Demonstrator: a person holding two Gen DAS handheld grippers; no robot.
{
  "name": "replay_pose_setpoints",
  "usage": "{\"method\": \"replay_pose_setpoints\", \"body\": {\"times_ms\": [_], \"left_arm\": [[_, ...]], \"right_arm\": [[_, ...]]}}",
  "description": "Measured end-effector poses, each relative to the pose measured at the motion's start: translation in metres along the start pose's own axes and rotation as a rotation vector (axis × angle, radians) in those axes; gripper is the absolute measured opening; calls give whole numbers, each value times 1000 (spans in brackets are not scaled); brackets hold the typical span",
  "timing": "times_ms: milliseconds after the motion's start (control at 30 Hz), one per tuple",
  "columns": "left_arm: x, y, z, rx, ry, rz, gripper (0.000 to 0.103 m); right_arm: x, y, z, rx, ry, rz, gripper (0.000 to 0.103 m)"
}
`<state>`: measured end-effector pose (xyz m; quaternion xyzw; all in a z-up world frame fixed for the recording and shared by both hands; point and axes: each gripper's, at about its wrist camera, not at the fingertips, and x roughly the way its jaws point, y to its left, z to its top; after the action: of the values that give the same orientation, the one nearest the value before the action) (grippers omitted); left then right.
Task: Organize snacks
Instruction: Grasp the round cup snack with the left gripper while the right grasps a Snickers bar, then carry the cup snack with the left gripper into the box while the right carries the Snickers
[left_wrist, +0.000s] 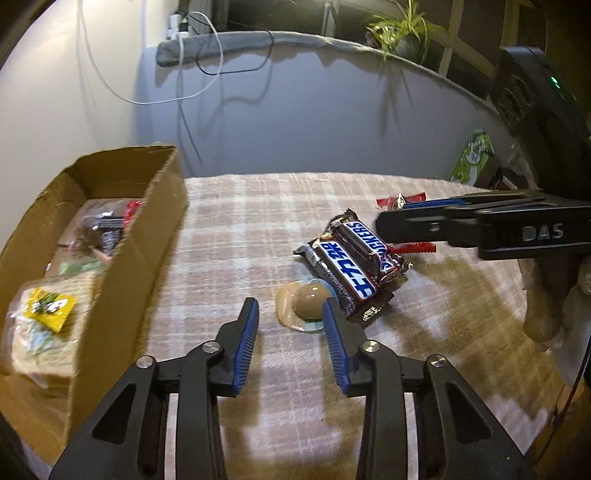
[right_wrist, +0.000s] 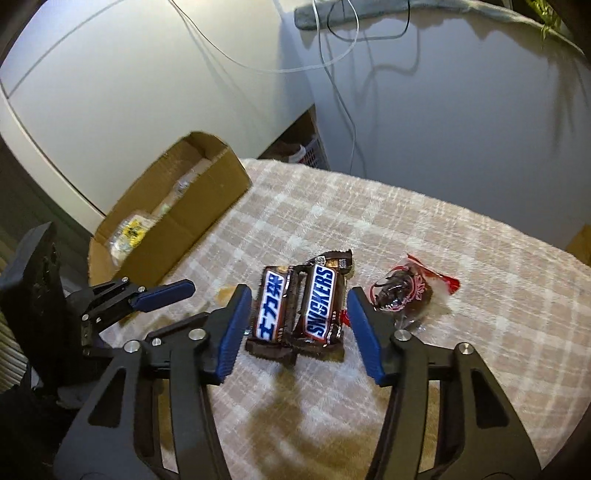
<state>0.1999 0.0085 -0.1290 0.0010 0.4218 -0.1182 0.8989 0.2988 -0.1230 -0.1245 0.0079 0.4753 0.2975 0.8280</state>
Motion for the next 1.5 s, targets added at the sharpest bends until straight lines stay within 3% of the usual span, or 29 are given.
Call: {"method": "replay_pose_setpoints", "body": {"times_ms": [200,533,833,1000,1067,1133,1200,1500], "left_arm": [[14,-9,3,27,18,0,32],[21,-15,5,65,13,10,32],[22,-16,3,79,11,2,33],[25,-18,5,80,11,5,32],[24,-17,5,73,9,-1,25],[23,-15,6,65,10,-1,25],[22,-13,5,65,9,1,25],[14,-8,2,22,1,10,24]], "right_arm": [[19,-5,-1,-7,30,-22,46],[38,4,5,-96,76,-111,44],[34,-11,4,-89,130,-150,44],[41,-5,2,-102,122,-140,44],[44,-1,3,-125,115,-154,44],[46,1,4,-139,107,-164,41],[46,1,4,-151,104,-189,31],[40,2,-7,-170,70,-207,30]]}}
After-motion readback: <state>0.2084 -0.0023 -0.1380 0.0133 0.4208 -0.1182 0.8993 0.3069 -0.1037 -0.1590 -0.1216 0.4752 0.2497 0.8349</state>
